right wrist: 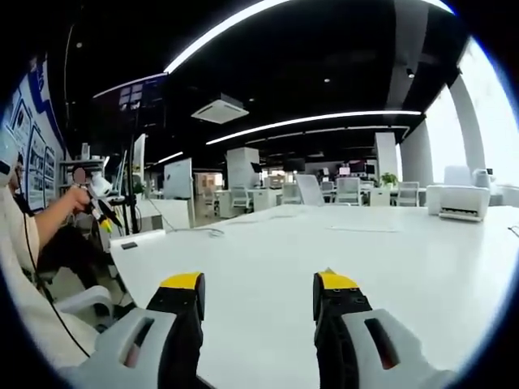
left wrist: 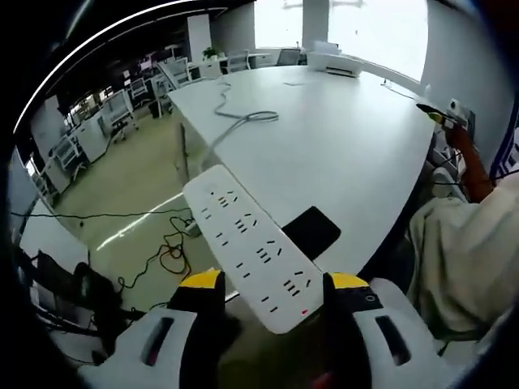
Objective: Pick up the power strip scattered on the table, fix it on the side mounting bracket of the table, and press the switch
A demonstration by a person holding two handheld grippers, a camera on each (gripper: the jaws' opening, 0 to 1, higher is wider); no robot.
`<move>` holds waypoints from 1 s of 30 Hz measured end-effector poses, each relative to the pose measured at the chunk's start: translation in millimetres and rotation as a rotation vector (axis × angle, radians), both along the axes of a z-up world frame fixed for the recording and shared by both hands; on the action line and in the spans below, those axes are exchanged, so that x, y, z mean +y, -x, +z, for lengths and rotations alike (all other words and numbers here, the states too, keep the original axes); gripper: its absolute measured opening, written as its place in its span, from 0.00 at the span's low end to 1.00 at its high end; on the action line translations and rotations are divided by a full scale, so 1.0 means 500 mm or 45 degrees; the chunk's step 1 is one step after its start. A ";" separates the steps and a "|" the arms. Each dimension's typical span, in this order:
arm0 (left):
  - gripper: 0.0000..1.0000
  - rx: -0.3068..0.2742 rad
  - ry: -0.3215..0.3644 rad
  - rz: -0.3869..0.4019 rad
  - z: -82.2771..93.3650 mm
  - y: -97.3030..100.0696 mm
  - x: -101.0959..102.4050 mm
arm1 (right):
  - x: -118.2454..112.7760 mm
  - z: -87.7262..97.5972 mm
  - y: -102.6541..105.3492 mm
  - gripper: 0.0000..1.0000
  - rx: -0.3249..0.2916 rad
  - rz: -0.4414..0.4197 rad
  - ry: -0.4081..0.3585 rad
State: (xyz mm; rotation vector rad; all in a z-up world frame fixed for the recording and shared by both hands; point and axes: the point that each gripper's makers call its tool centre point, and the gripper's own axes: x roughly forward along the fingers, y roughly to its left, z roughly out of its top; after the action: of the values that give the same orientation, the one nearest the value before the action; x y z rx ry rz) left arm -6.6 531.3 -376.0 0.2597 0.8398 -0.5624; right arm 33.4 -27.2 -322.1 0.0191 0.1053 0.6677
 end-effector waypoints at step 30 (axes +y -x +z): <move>0.50 0.113 -0.058 -0.126 -0.034 -0.007 -0.002 | 0.008 -0.003 0.003 0.48 0.009 0.014 -0.007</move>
State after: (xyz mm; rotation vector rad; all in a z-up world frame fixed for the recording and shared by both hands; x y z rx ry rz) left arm -3.1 530.2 -392.9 0.3210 0.9298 -0.6519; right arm 31.8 -23.0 -323.4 0.0258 0.1103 0.6789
